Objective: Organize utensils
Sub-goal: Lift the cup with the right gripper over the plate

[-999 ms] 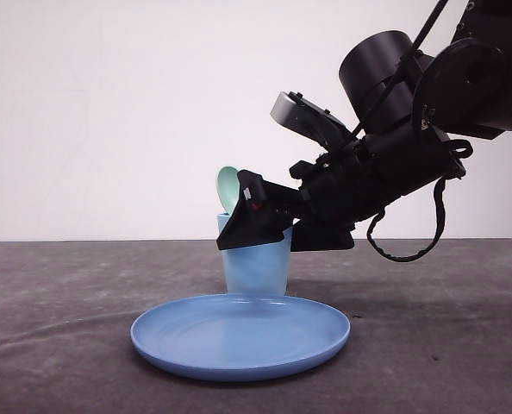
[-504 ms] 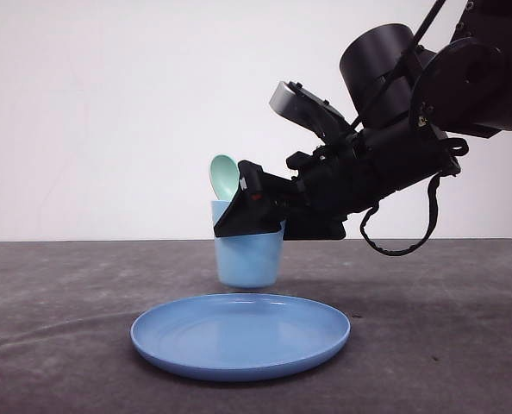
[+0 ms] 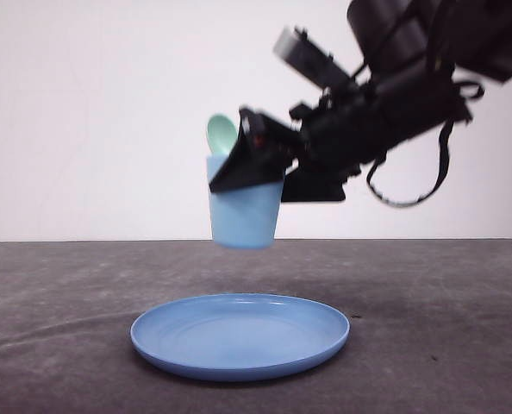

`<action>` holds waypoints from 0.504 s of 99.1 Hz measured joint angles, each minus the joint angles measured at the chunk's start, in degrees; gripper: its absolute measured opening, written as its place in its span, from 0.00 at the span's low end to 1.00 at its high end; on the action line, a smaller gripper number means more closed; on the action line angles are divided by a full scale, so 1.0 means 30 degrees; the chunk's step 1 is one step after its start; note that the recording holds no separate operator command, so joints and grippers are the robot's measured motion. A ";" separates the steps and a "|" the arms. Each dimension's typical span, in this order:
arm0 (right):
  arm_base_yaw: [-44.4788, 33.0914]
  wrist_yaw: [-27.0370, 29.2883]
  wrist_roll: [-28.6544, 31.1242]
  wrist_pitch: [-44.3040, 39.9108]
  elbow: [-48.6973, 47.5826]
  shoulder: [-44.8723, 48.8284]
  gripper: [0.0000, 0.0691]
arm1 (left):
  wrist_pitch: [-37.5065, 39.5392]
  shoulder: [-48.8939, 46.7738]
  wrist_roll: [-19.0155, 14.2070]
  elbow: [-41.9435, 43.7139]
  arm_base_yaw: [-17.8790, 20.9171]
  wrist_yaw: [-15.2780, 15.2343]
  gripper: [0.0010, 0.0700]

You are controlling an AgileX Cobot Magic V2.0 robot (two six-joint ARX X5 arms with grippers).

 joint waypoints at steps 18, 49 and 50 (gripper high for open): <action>0.1661 0.1253 -0.0918 -0.2994 0.0000 -0.2106 0.70 | 0.0000 0.0000 0.0073 0.0000 0.0000 0.0000 0.33; 0.4138 0.3424 -0.0940 -0.3053 -0.2135 -0.4357 0.70 | -0.0058 0.0000 0.0131 0.0000 0.0000 0.0000 0.33; 0.4160 0.3461 -0.0911 -0.3024 -0.2266 -0.4415 0.70 | -0.0066 0.0000 0.0131 0.0000 0.0000 -0.0007 0.33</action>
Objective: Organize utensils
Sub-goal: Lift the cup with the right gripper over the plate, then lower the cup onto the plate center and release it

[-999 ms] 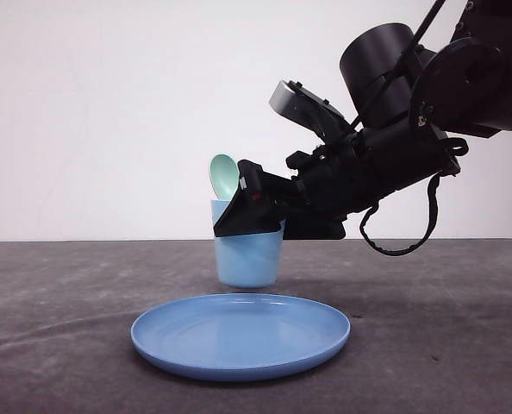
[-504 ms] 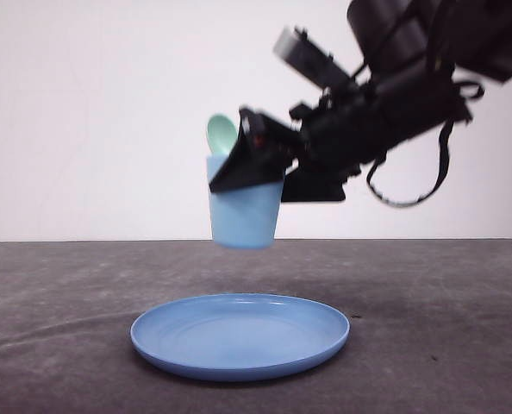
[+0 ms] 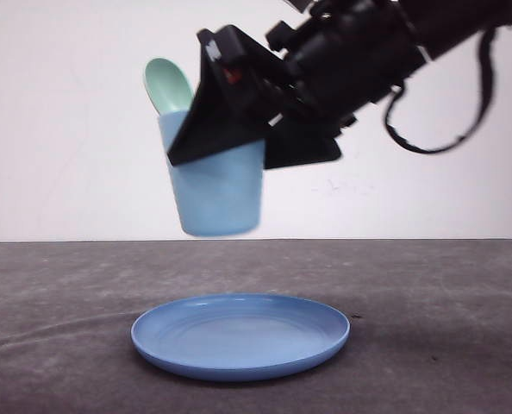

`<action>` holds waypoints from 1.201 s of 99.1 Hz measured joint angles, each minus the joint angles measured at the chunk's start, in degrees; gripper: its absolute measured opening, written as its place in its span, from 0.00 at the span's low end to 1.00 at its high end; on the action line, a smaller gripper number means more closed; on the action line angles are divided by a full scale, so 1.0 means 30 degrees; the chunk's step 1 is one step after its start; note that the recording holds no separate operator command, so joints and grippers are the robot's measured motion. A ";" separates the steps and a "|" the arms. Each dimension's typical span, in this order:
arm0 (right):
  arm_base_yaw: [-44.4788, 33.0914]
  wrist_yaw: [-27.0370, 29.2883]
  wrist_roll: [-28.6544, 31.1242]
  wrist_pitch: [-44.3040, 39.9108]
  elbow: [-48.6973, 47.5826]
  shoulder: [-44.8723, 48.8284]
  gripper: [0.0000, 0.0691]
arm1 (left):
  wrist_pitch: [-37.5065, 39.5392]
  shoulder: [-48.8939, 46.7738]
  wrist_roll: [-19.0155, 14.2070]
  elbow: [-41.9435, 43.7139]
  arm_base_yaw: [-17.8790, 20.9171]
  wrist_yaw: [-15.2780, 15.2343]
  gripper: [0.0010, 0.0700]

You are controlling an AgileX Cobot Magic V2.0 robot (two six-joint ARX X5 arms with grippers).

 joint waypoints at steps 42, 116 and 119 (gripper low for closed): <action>0.0124 0.0495 0.1042 0.2463 -0.3184 -0.0925 0.70 | -0.0066 0.0000 0.0000 0.0000 0.0000 0.0007 0.33; 0.0109 0.0474 0.1035 0.5311 -0.3526 0.2492 0.71 | -0.0066 0.0000 0.0000 0.0000 0.0000 0.0007 0.33; 0.0109 0.0466 0.1035 0.5311 -0.3526 0.2557 0.72 | -0.0073 0.0000 0.0000 0.0000 0.0000 0.0007 0.33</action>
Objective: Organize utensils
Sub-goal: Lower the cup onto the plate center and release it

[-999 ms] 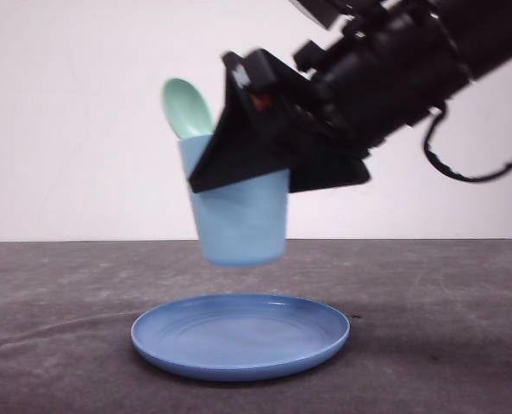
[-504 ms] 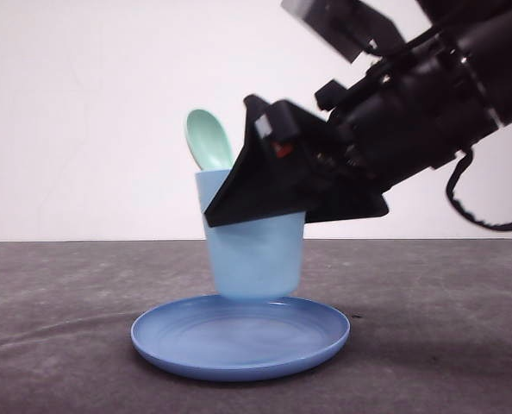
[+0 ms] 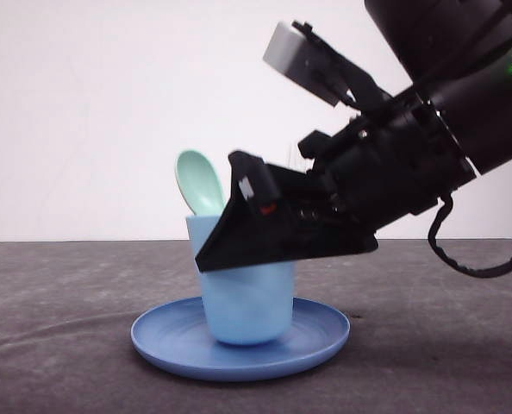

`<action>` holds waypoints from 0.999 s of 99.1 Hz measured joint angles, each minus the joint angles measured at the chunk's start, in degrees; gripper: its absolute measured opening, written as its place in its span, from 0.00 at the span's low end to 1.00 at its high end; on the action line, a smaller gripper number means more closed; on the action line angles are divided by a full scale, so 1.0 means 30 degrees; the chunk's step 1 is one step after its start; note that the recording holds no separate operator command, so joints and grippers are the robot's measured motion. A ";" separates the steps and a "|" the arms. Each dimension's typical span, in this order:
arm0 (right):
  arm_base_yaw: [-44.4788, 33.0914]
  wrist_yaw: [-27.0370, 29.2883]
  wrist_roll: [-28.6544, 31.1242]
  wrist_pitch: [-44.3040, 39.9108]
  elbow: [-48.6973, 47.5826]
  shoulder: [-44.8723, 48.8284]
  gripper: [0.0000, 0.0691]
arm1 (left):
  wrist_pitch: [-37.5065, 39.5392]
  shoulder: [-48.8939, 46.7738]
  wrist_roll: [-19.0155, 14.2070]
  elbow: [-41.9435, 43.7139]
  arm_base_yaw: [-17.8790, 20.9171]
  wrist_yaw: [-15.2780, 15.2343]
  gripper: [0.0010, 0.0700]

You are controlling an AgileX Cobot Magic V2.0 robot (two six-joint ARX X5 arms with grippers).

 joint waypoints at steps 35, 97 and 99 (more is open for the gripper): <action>0.0000 0.0000 -0.0022 0.0022 0.0000 0.0022 0.94 | 0.0007 0.0000 -0.0007 0.0000 0.0000 0.0000 0.33; -0.0080 0.0328 0.0503 -0.7162 0.0000 -0.4306 0.98 | 0.0000 0.0000 0.0000 0.0000 0.0000 0.0000 0.33; -0.0095 0.0554 0.0568 -0.7643 0.0000 -0.4656 0.98 | 0.0007 0.0000 -0.0007 0.0000 0.0000 0.0000 0.33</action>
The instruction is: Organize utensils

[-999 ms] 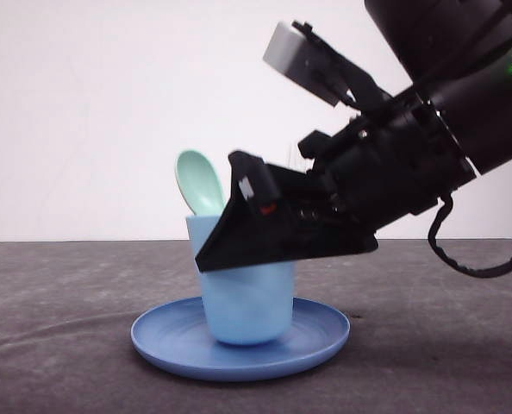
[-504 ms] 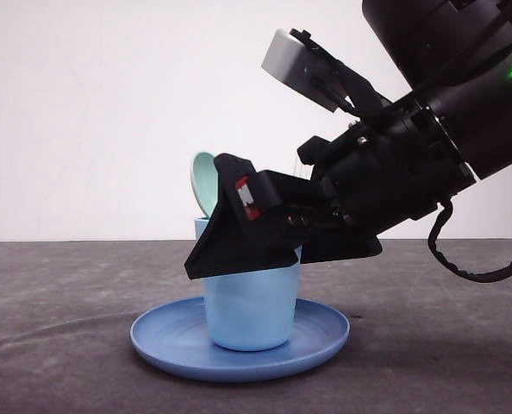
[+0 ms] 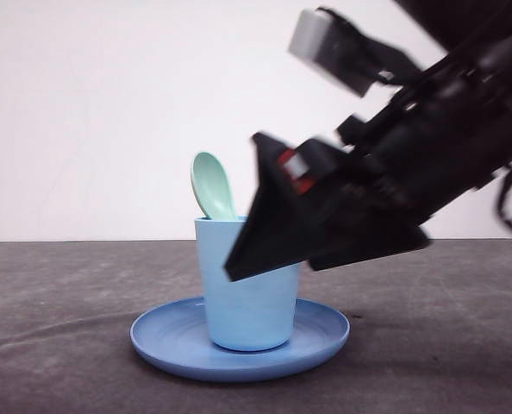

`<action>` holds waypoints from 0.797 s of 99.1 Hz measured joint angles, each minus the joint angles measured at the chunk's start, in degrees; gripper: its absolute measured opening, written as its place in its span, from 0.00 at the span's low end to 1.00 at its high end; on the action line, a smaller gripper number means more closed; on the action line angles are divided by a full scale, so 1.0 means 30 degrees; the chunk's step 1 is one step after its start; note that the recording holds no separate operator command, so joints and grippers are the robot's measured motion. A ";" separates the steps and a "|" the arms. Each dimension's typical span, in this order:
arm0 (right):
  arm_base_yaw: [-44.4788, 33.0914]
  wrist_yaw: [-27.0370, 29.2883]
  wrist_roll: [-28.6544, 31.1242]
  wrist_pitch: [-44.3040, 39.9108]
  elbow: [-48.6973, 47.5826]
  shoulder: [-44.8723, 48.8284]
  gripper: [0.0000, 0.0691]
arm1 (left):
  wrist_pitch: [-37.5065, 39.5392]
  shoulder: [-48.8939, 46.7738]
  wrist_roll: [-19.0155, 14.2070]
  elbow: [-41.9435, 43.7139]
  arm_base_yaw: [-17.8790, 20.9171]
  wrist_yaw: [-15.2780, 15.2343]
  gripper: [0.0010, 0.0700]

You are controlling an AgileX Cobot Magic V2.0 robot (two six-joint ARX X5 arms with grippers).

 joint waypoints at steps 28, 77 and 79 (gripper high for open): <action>-0.1231 0.2834 0.2011 -0.6841 0.0015 -0.5850 0.98 | -0.0007 0.0000 -0.0015 0.0000 0.0000 0.0000 0.33; -0.9100 0.3963 0.2412 -1.8586 0.5115 -1.1213 0.98 | -0.0299 0.0000 -0.0073 0.0000 0.0000 0.0000 0.33; -0.9377 0.3978 0.2259 -1.8841 0.5253 -1.1213 0.98 | -0.0335 0.0000 -0.0073 0.0000 0.0000 0.0000 0.33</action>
